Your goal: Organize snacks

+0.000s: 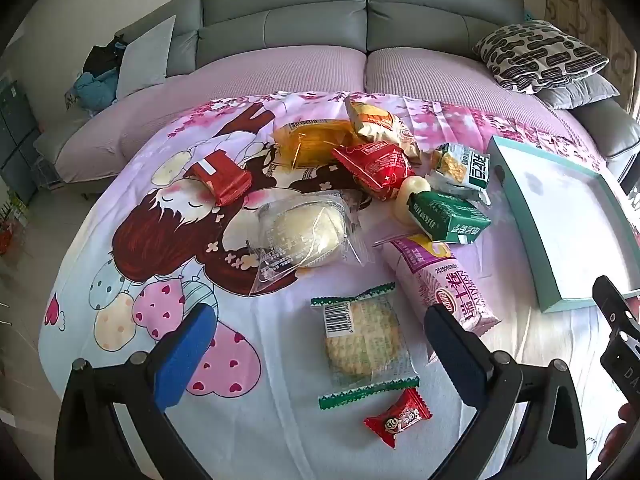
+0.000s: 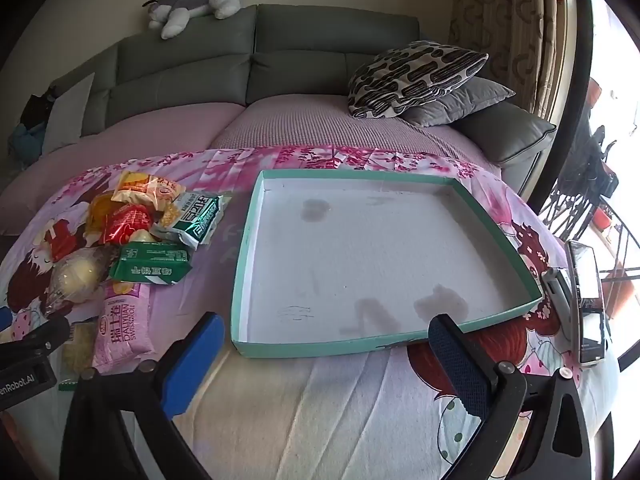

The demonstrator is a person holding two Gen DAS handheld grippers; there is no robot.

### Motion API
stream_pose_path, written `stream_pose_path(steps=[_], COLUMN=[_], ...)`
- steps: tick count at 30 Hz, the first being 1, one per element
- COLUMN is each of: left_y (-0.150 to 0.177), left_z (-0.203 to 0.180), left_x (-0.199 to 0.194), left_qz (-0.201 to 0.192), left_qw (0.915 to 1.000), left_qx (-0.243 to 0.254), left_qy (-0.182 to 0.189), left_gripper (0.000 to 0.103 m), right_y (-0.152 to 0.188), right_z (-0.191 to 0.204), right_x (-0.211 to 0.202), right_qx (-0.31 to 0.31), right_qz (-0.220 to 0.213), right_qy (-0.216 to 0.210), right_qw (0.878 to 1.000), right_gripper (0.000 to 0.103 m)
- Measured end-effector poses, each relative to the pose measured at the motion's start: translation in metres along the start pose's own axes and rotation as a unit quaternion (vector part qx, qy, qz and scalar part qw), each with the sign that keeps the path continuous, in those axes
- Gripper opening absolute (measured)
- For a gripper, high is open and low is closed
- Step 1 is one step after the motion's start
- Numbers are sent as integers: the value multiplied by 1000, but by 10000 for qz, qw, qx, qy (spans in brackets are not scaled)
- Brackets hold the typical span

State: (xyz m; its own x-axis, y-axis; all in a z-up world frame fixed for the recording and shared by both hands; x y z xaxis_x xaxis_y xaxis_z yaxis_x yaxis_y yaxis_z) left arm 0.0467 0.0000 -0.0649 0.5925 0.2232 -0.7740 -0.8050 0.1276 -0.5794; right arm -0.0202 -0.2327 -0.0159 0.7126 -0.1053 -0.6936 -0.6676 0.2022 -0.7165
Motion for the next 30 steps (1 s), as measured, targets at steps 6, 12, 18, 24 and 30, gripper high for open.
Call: stream_pose_path(steps=[6,12,18,24,30], left_y=[0,1,1,1,3], left_z=[0,0,0,0,1], left_x=[0,0,0,0,0], left_qz=[-8,-5,-11,1,9], left_qw=[10000,10000,10000,10000,10000], left_qx=[-2,-2,2,-2,5], left_qy=[0,-1,1,9,12], left_gripper=[103,103,103,103,103], right_y=[0,0,0,1,1], right_z=[-1,-1,-1,0,0], right_x=[0,1,1,1,2], right_qx=[10,14,11,10,7], right_qz=[16,19,25,34,42], right_qy=[7,21,19,19,20], right_qw=[10000,10000,10000,10000,10000], right_gripper=[103,103,103,103,103])
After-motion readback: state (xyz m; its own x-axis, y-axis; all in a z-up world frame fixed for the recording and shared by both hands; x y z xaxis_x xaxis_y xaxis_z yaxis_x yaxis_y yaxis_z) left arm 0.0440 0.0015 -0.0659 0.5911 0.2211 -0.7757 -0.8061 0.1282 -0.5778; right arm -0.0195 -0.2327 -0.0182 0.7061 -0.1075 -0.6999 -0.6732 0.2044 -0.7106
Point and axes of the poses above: each gripper's, at about its wrist camera, not at the fingertips, and x roughly the way its jaws point, z to its left, y to its underside, the point moved 8 cm from there along x, roughly the way its jaws point, and after that the axes turned 13 degrees about -y, right-handed, at the moved point
